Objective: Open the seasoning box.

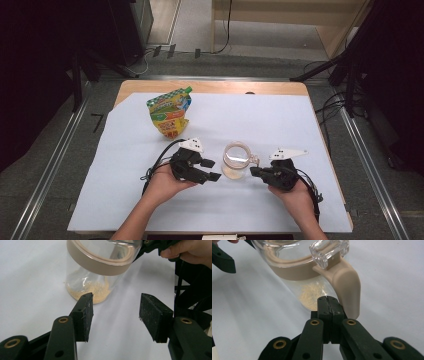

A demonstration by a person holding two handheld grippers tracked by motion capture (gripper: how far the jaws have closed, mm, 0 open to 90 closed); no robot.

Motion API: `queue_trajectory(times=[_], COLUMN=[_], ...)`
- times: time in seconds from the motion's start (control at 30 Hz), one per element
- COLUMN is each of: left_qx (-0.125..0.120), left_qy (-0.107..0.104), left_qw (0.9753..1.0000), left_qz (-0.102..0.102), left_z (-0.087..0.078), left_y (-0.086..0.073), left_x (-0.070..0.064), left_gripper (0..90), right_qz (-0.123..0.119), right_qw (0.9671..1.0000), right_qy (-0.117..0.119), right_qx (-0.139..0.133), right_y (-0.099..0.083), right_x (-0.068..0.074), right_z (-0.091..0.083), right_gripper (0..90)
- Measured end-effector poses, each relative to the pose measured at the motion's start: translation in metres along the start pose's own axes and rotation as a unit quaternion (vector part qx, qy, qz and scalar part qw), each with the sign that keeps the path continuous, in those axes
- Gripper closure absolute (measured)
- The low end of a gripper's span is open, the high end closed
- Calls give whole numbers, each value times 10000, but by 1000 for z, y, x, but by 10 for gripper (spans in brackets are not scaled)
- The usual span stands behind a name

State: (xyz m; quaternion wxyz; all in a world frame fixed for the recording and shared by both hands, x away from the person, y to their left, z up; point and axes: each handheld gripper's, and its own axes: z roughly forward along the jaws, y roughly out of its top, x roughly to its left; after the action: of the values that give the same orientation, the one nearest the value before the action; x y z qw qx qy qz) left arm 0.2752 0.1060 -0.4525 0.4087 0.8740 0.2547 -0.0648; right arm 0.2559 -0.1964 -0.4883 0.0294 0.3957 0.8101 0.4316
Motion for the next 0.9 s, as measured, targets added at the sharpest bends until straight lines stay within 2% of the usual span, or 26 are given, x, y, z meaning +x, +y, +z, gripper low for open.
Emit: queue_trajectory(times=[0.13, 0.3, 0.33, 0.4, 0.5, 0.6, 0.67, 0.77, 0.83, 0.9], left_qx=[40, 32, 116, 84, 25, -17, -121, -138, -98, -90], left_qy=[-24, -81, -202, -190, -157, -167, -190, -188, -201, -219], left_qw=[10000, 10000, 9997, 9998, 9999, 9999, 9997, 9997, 9997, 9994], left_qz=[10, 10, -34, 4, 52, 36, 51, 106, 126, 238], left_z=[2, 4, 5, 3, 1, 1, 3, 8, 12, 15], left_y=[1, 4, 8, 12, 16, 23, 28, 39, 46, 49], left_x=[1, 2, 4, 5, 7, 17, 23, 31, 33, 33], left_gripper=[478, 436, 436, 422, 396, 357, 327, 298, 292, 285], right_qz=[-39, -63, -103, -88, -188, -124, -207, -301, -278, -270], right_qw=[10000, 10000, 9999, 10000, 9998, 9999, 9997, 9995, 9995, 9995], right_qy=[-30, 2, -7, 12, 21, 110, 106, 54, 73, 70], right_qx=[19, 43, 56, 41, 9, 7, 37, 97, 124, 122], right_y=[3, 7, 9, 11, 14, 20, 23, 27, 27, 27], right_x=[-6, -12, -15, -20, -26, -32, -34, -36, -36, -36], right_z=[1, 2, 3, 4, 6, 8, 10, 13, 11, 5], right_gripper=[900, 900, 900, 900, 900, 900, 900, 900, 900, 900])
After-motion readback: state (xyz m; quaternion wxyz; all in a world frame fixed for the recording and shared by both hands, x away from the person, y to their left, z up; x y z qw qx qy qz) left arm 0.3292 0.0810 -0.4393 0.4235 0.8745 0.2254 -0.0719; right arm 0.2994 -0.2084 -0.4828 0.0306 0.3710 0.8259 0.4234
